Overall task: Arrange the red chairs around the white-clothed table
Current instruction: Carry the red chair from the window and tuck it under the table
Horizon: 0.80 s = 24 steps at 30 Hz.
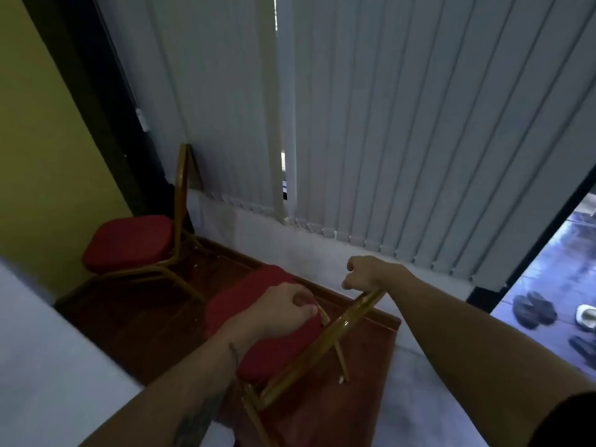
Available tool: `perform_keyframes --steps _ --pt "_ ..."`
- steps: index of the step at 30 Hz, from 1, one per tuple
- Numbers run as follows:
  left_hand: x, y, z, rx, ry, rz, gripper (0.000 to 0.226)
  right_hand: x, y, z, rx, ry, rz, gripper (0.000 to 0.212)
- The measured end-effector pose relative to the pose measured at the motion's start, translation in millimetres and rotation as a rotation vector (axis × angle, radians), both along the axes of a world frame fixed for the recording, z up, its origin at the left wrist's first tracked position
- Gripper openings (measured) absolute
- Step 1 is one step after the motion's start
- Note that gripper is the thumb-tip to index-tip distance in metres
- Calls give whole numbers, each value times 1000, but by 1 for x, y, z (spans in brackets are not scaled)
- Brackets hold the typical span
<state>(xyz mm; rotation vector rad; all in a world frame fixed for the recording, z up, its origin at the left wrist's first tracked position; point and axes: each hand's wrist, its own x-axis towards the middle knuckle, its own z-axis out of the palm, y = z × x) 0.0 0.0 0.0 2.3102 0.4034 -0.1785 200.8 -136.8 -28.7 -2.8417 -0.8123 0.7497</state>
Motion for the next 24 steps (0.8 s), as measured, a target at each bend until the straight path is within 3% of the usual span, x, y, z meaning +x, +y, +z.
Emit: perform_keyframes --steps 3,7,13,18,22,24 --pt "23 -20 -13 -1 136 -89 42 9 -14 -10 -45 18 -13 59" --pt "42 -37 -27 12 216 -174 39 7 -24 -25 59 52 -32 42" --pt "52 -39 -40 -14 292 -202 55 -7 -29 -37 269 88 -218 64" --pt "44 -41 -50 149 432 -237 73 -23 -31 -49 470 91 -539 79" --pt "26 -40 -59 230 501 -157 78 -39 -27 -52 776 315 -900 92" --pt "23 -38 -61 232 500 -141 74 -51 -20 -54 880 355 -1022 89"
